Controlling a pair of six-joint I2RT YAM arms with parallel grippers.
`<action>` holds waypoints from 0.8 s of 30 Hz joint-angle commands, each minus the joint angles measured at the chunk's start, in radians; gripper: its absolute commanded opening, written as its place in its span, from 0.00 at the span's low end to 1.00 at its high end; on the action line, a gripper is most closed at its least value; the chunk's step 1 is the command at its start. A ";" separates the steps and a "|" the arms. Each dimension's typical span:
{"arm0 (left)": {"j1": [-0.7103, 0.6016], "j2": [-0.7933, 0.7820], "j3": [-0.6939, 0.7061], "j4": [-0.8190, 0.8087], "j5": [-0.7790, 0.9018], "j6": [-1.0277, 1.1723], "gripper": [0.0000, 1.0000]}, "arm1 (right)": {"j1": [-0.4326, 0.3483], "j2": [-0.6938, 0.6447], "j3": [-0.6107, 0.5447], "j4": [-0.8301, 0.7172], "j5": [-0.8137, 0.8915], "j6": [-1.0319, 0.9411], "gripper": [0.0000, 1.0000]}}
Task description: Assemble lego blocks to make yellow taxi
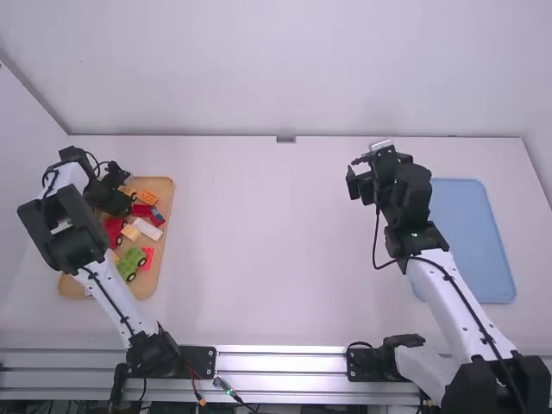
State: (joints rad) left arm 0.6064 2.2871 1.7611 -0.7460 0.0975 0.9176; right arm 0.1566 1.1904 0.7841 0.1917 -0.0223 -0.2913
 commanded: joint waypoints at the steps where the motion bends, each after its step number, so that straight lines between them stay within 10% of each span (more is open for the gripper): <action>1: 0.016 0.013 -0.013 -0.005 0.018 -0.018 0.74 | 0.013 0.006 0.034 0.002 0.001 0.002 0.99; 24: 0.014 0.013 -0.017 0.016 0.086 -0.037 0.73 | 0.013 0.006 0.034 -0.026 0.001 0.002 0.99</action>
State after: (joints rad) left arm 0.6224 2.2871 1.7603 -0.7181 0.1165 0.8356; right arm 0.1680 1.1904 0.7845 0.1650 -0.0212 -0.2913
